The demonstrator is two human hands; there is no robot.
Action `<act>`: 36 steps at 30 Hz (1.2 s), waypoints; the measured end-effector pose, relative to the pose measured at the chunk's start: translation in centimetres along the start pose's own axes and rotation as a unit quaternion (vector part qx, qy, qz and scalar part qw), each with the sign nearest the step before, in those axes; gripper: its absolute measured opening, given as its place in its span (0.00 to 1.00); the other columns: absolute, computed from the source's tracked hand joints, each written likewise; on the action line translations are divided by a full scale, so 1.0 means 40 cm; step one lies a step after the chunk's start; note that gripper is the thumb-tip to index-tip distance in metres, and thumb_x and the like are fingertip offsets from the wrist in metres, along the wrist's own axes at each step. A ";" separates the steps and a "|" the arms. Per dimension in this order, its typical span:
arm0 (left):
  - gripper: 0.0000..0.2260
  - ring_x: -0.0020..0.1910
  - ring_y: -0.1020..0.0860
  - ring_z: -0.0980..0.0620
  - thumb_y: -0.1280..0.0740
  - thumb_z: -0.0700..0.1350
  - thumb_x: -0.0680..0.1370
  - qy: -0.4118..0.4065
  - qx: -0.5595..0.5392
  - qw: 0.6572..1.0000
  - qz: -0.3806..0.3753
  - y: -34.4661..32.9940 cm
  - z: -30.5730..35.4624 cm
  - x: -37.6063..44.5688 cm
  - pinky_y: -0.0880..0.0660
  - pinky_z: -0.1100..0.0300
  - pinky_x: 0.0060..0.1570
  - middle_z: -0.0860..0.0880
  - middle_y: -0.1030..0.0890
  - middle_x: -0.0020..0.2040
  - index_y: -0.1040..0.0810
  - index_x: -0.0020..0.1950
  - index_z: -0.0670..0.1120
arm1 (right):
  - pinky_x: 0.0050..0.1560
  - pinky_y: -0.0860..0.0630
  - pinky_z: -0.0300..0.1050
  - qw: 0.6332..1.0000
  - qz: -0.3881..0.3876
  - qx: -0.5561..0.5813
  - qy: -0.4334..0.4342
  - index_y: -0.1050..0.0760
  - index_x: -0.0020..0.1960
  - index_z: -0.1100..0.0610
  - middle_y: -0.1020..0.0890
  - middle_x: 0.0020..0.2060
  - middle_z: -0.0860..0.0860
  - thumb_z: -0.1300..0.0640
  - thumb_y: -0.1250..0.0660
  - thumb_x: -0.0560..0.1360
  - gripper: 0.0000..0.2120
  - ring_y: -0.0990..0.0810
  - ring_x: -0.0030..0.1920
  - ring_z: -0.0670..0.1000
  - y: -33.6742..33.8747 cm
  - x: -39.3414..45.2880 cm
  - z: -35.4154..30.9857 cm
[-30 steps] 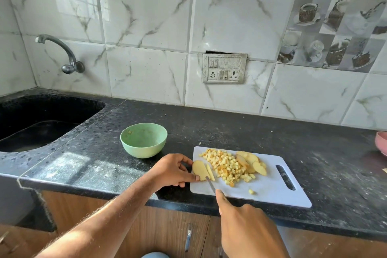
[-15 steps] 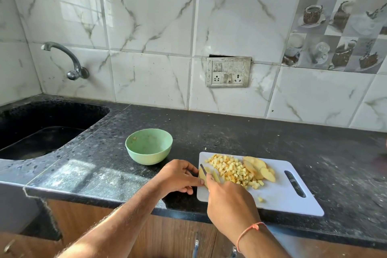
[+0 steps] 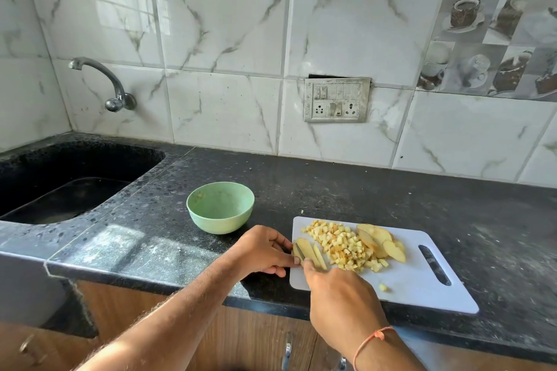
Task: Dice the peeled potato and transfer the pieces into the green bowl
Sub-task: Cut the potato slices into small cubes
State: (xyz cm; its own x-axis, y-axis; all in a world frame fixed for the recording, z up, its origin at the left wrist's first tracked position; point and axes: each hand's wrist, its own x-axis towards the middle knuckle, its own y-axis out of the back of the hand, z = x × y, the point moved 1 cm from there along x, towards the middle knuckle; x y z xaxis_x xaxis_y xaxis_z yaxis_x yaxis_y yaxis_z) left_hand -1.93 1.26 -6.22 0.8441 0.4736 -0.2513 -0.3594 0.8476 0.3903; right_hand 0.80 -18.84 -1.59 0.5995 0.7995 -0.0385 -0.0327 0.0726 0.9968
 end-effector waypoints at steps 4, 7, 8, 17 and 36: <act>0.15 0.38 0.13 0.53 0.17 0.45 0.72 0.007 0.004 1.000 0.001 0.002 0.005 -0.001 0.21 0.66 0.35 0.49 0.12 0.42 0.16 0.55 0.46 | 0.46 0.29 0.50 1.000 -0.019 0.019 0.015 0.48 0.84 0.49 0.19 0.56 0.57 0.62 0.45 0.81 0.33 0.20 0.57 0.60 0.002 -0.057 0.013; 0.15 0.39 0.13 0.53 0.17 0.45 0.72 0.009 0.001 1.000 0.005 0.002 0.010 -0.006 0.21 0.65 0.36 0.49 0.12 0.42 0.16 0.55 0.46 | 0.48 0.28 0.49 0.998 -0.055 0.031 0.017 0.53 0.84 0.47 0.20 0.58 0.58 0.60 0.43 0.82 0.35 0.20 0.58 0.59 0.006 -0.085 0.025; 0.15 0.39 0.13 0.53 0.17 0.45 0.72 0.008 0.003 1.000 0.006 0.002 0.010 -0.009 0.21 0.65 0.36 0.49 0.12 0.42 0.15 0.55 0.46 | 0.51 0.27 0.49 0.997 -0.071 0.035 0.015 0.55 0.84 0.46 0.20 0.59 0.58 0.59 0.42 0.82 0.36 0.20 0.59 0.59 0.005 -0.089 0.030; 0.17 0.39 0.14 0.54 0.16 0.48 0.71 -0.010 0.016 1.000 0.011 0.002 0.011 -0.021 0.18 0.63 0.41 0.49 0.11 0.43 0.16 0.56 0.47 | 0.31 0.38 0.37 0.933 0.092 0.347 0.013 0.35 0.74 0.29 0.31 0.26 0.42 0.49 0.42 0.86 0.21 0.33 0.28 0.44 -0.054 -0.090 0.214; 0.12 0.46 0.14 0.55 0.27 0.32 0.79 -0.120 0.020 0.992 -0.043 -0.086 0.256 0.059 0.17 0.62 0.47 0.49 0.12 0.50 0.16 0.59 0.45 | 0.28 0.47 0.40 0.668 0.218 0.711 -0.029 0.20 0.68 0.40 0.46 0.32 0.57 0.58 0.39 0.85 0.18 0.48 0.30 0.52 -0.142 -0.021 0.398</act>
State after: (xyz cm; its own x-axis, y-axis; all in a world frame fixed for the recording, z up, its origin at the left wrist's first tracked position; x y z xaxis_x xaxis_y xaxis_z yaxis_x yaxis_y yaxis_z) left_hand 5.35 -2.99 0.92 0.9431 0.3253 -0.0693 -0.2699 0.8704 0.4118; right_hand 13.23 -29.42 -6.12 0.8120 0.5325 0.2388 0.5539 -0.8321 -0.0280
